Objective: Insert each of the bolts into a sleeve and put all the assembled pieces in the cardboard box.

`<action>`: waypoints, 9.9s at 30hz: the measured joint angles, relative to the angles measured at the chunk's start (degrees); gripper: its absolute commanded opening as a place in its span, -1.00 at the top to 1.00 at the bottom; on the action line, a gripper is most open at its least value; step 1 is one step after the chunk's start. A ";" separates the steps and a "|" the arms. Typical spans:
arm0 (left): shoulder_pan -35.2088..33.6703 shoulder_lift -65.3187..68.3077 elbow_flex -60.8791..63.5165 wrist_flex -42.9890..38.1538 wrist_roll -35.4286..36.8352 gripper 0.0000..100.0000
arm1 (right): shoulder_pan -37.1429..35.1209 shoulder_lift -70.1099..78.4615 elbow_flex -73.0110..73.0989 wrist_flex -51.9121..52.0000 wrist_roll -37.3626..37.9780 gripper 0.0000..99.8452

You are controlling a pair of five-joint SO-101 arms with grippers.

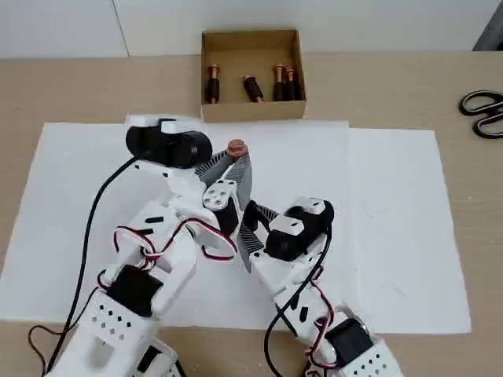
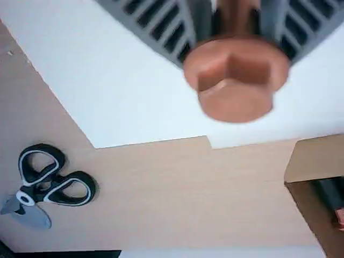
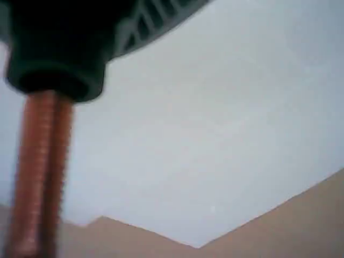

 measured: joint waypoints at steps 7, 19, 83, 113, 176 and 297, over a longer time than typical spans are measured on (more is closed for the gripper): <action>0.00 0.00 0.00 0.00 -0.70 0.99 | 0.00 0.00 0.00 0.00 0.00 0.99; 0.97 -0.44 0.00 1.14 -1.05 0.99 | 0.00 0.00 0.00 0.09 0.00 0.99; 4.84 -0.88 -0.70 21.19 -1.23 0.95 | -0.35 0.00 0.00 0.26 -0.18 0.99; -27.25 -0.97 -19.96 45.36 -21.89 0.56 | 15.47 0.00 -0.62 -3.08 2.46 0.99; -32.26 -0.88 -10.46 52.57 -27.96 0.56 | 14.33 161.32 -142.15 -9.23 10.73 0.99; -32.44 -45.54 34.90 45.19 -28.31 0.55 | 41.14 -1.05 -0.09 27.43 15.12 0.63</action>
